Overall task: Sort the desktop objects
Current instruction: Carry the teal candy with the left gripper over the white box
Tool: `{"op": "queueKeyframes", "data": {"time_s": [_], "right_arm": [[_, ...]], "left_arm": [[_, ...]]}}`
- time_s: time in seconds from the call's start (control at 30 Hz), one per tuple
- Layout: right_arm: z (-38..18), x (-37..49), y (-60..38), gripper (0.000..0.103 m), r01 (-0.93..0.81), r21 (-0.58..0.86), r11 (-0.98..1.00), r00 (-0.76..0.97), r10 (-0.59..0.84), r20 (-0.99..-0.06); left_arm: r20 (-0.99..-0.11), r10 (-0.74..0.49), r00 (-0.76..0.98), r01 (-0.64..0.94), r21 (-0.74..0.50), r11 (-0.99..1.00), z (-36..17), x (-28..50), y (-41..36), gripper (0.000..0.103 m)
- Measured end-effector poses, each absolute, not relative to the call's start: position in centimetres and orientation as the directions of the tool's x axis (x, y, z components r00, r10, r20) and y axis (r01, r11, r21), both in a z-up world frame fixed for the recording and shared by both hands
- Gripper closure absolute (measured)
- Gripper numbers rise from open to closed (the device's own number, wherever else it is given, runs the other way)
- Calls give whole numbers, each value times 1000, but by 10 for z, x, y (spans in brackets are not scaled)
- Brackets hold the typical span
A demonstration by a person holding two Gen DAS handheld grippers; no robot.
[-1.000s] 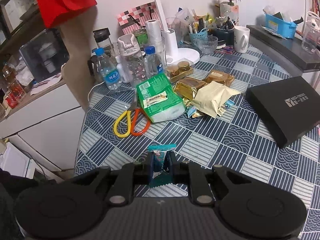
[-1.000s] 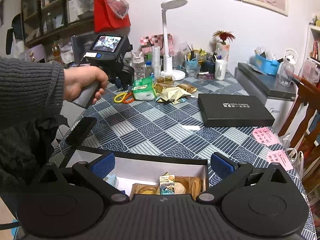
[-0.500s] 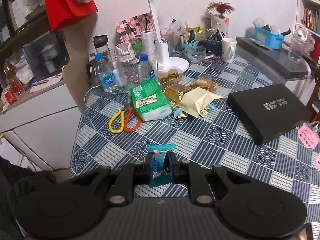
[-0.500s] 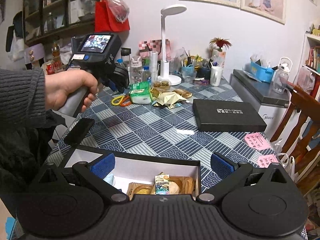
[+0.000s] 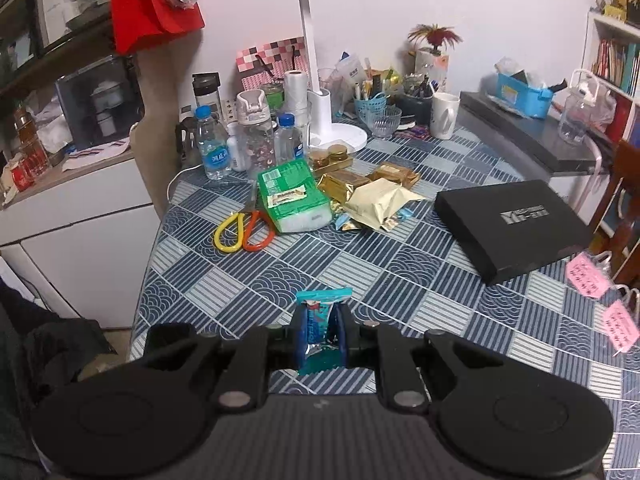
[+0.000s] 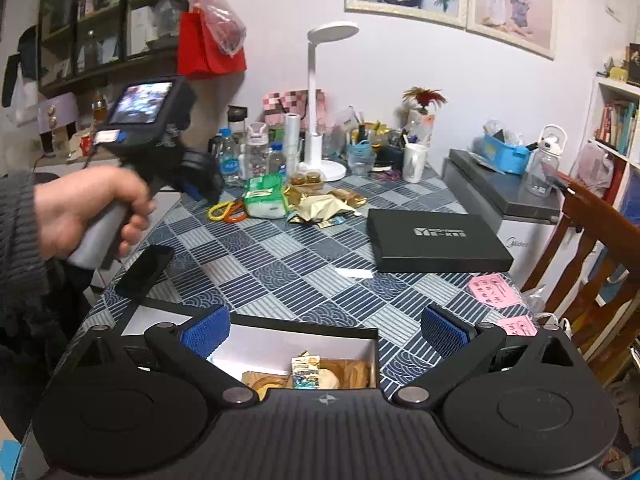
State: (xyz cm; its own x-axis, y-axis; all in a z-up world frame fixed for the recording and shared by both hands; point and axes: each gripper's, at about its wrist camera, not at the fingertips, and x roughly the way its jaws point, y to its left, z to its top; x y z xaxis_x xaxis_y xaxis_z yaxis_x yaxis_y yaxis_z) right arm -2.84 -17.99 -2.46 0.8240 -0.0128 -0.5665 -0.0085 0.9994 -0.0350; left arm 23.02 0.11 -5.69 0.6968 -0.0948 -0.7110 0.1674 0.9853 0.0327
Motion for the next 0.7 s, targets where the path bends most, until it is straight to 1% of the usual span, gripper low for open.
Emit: {"op": "queueKeyframes", "data": {"time_s": [0.33,0.57,0.7], "right_arm": [[-22,-34,-188,0,21,-41,999,826,-40,-562],[-17,-38,-185,0,17,-44,999,830,-39,-557],[-15,-40,-181,0,9,-50,999,830,-36,-556]], "left_arm": [[-684,-165,711,241,16,970,-46,166,5,87],[-698,-216,683,263,-42,964,-53,126,10,87],[-721,-239,651,272,-72,959,-65,109,10,87]]}}
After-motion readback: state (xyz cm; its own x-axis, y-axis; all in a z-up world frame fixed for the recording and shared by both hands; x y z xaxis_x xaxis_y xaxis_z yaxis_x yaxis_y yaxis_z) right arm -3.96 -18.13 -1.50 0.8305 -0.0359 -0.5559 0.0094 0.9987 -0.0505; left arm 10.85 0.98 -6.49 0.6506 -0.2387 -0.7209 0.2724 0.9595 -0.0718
